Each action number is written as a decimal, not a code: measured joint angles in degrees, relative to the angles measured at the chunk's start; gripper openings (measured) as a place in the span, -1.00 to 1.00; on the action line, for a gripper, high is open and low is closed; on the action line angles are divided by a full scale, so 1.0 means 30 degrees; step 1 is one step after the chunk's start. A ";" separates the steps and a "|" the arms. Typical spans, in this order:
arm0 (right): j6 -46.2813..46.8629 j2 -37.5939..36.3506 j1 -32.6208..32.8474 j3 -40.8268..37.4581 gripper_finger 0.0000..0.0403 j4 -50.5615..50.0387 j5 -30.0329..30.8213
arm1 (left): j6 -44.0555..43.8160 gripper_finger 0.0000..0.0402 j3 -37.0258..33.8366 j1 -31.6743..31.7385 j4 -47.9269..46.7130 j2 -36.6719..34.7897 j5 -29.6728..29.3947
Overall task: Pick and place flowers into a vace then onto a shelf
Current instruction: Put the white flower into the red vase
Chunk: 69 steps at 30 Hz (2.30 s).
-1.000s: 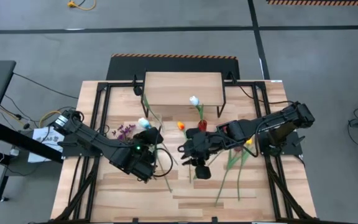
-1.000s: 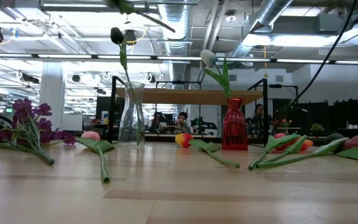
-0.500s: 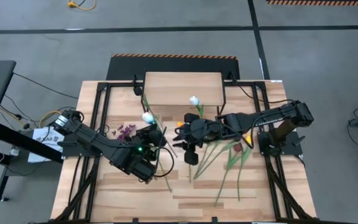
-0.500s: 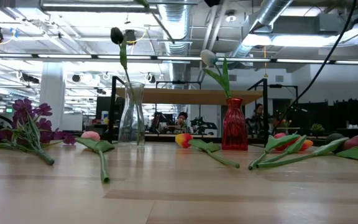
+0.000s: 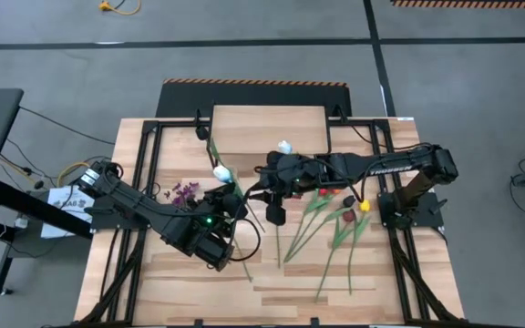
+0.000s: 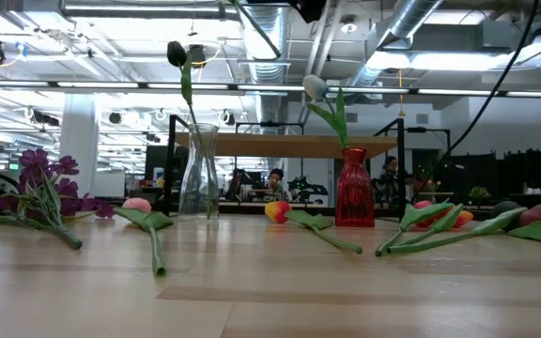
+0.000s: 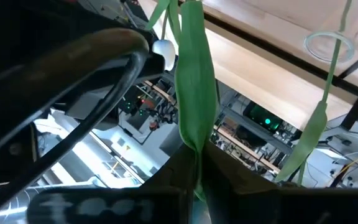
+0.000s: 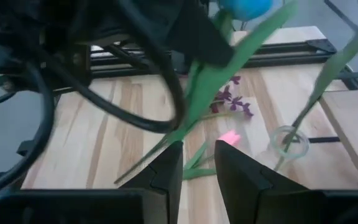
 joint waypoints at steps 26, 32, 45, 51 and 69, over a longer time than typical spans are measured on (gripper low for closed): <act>-0.2844 0.0853 0.0675 0.0056 -0.56 0.0356 -0.0912 | 0.0561 -0.95 0.0000 -0.0029 0.0867 0.0007 -0.1245; -0.2806 0.1429 0.0337 0.0015 -0.56 0.0439 -0.0126 | 0.0561 -0.95 0.0000 -0.0044 0.0905 0.0007 -0.1437; -0.2880 0.1392 0.0649 0.0007 -0.56 0.0326 -0.0126 | 0.0197 -0.95 0.0000 -0.0051 0.0933 0.0007 -0.1429; -0.3288 0.1392 0.1185 0.0007 -0.56 0.0216 -0.0067 | 0.0078 -0.95 0.0000 -0.0051 0.0954 0.0007 -0.1378; -0.4339 -0.0237 0.2030 0.0033 -0.56 -0.0710 0.0572 | -0.0277 -0.95 -0.0007 -0.0051 0.0936 0.0007 -0.0987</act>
